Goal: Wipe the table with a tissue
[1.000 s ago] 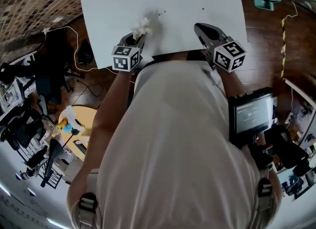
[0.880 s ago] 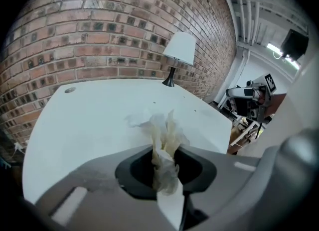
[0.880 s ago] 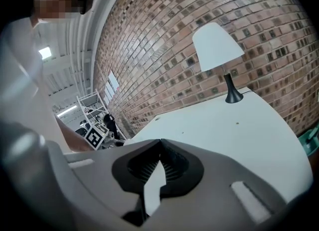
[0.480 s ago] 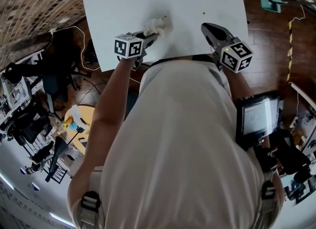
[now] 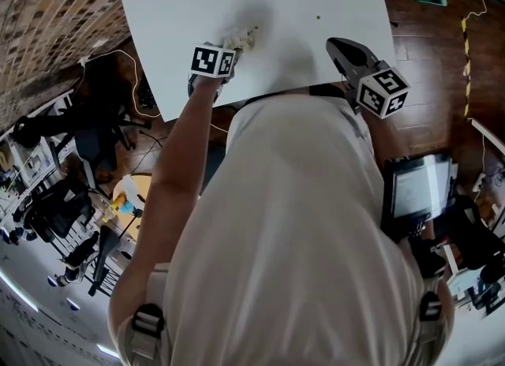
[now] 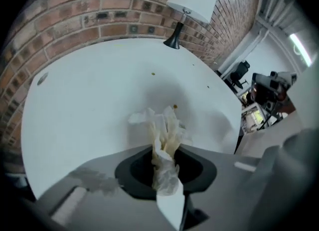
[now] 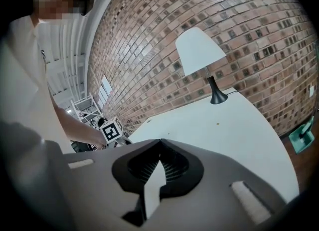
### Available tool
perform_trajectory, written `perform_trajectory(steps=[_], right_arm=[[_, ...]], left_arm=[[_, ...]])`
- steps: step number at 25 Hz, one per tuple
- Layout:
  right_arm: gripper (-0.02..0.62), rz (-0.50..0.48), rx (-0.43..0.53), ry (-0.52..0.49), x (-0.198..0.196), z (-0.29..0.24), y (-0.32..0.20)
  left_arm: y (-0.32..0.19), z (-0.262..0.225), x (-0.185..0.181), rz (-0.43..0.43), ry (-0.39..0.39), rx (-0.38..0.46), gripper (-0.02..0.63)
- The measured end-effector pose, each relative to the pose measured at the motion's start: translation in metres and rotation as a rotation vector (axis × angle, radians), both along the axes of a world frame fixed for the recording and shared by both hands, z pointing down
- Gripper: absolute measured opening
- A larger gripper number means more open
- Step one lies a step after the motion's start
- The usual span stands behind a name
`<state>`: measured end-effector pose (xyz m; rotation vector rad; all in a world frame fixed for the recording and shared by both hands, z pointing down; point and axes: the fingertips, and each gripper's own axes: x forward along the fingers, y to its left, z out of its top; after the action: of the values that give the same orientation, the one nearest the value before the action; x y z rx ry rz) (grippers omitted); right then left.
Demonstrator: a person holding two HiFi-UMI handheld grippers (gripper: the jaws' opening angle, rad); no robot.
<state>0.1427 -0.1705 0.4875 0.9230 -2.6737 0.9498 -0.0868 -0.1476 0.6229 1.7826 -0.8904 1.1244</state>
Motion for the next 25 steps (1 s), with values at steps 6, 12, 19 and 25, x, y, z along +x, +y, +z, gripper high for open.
perform_trajectory(steps=[6,12,19,25], right_arm=[[0.008,-0.002,0.004,-0.002,0.003,0.002,0.005],[0.008,0.006,-0.007,0.000,0.009,0.007,0.011],[0.008,0.022,-0.015,0.001,0.020,0.009,0.018],[0.008,0.045,-0.014,-0.001,0.045,0.012,0.013]], left_arm=[[-0.005,0.006,0.001,0.177,-0.197,0.083,0.099],[-0.009,0.014,0.004,0.240,-0.248,0.160,0.148],[-0.019,0.012,0.009,0.150,-0.241,0.185,0.081],[-0.034,0.005,0.020,0.103,-0.248,0.143,0.081]])
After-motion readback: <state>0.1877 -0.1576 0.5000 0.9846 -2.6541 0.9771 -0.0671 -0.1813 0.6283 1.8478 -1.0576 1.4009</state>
